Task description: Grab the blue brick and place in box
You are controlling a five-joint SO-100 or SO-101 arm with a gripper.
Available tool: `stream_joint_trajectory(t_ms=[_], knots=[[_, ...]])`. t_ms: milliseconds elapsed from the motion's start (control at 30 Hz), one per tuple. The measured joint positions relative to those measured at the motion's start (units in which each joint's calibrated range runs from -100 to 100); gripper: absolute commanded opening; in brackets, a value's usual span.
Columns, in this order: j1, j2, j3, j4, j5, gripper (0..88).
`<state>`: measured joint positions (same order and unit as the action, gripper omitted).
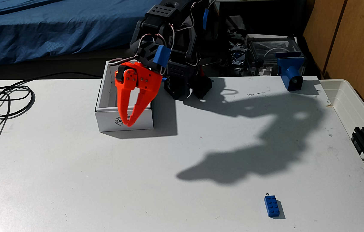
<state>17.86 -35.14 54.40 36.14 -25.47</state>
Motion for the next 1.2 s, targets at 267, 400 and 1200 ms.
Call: stream_joint_trajectory(t_ms=[267,400,1200], knots=[[-9.1,0.0,-1.3,0.0,-8.2,1.3],[-13.1,0.0,-2.5,0.0,-11.5,1.3],[-33.4,0.1,-1.8,0.1,-19.6,0.9]])
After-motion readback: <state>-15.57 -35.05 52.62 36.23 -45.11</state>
